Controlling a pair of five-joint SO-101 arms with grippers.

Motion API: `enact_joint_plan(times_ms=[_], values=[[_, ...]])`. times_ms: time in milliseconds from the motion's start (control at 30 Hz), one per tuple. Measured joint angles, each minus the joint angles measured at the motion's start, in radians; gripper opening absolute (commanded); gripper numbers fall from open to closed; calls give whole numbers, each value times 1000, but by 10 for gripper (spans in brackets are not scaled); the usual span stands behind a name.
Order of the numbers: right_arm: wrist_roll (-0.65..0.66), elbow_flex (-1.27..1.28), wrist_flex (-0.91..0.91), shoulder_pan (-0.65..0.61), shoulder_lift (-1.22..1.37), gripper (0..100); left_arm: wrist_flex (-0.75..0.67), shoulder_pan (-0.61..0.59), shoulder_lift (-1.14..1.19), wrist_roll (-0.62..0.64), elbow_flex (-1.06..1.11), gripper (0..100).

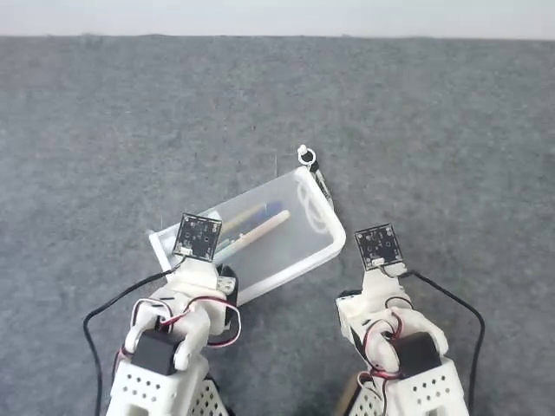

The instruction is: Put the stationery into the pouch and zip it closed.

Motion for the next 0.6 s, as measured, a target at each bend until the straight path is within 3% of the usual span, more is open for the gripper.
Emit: enact_joint_plan(times_ms=[600], values=[[0,0,0,0,0,13,12,0,0,0,0,24]])
